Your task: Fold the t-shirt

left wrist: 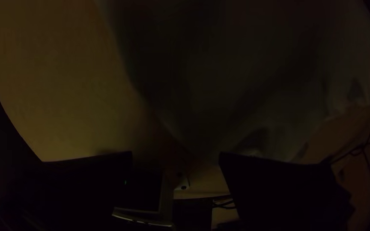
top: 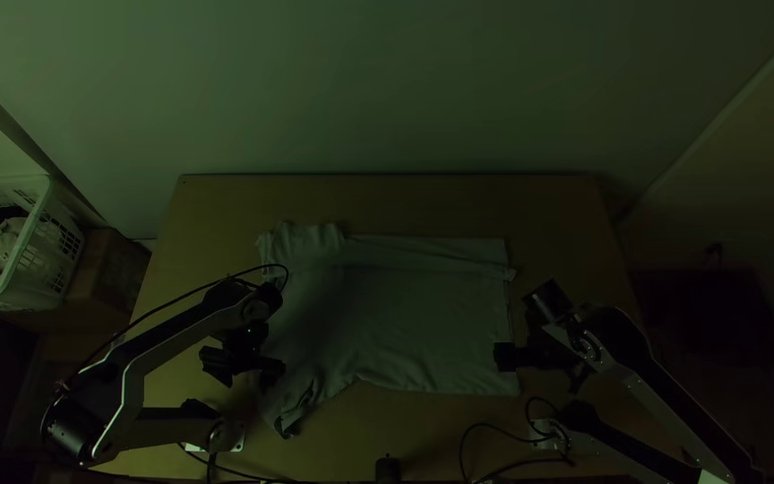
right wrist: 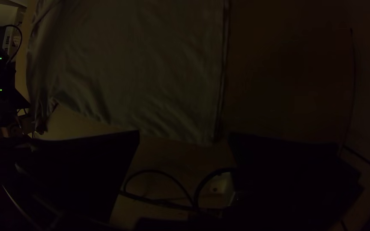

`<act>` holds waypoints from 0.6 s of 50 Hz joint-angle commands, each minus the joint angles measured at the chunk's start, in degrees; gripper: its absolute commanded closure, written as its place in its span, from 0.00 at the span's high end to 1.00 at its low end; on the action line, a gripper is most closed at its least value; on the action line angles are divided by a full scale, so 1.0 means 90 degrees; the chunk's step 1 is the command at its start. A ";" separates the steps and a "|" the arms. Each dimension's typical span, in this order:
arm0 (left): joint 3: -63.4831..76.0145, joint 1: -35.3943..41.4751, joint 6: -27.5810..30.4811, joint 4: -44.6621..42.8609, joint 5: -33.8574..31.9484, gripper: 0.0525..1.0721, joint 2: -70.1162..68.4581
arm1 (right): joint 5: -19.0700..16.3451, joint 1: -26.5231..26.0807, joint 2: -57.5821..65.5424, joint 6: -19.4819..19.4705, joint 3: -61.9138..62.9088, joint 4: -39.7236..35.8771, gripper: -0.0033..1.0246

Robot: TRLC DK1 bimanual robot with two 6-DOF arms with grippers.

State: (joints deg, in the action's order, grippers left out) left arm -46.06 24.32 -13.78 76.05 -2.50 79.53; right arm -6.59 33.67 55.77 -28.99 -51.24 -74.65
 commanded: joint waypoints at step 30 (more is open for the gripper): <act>0.0899 0.1204 -0.0393 -0.0716 0.0200 0.06 0.0578 | -0.0196 -0.0304 0.0405 0.0438 0.0049 -0.0455 0.87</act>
State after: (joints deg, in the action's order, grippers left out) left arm -42.61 33.74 -15.51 70.96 -2.72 84.33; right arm -7.60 31.42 57.58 -26.52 -51.27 -76.71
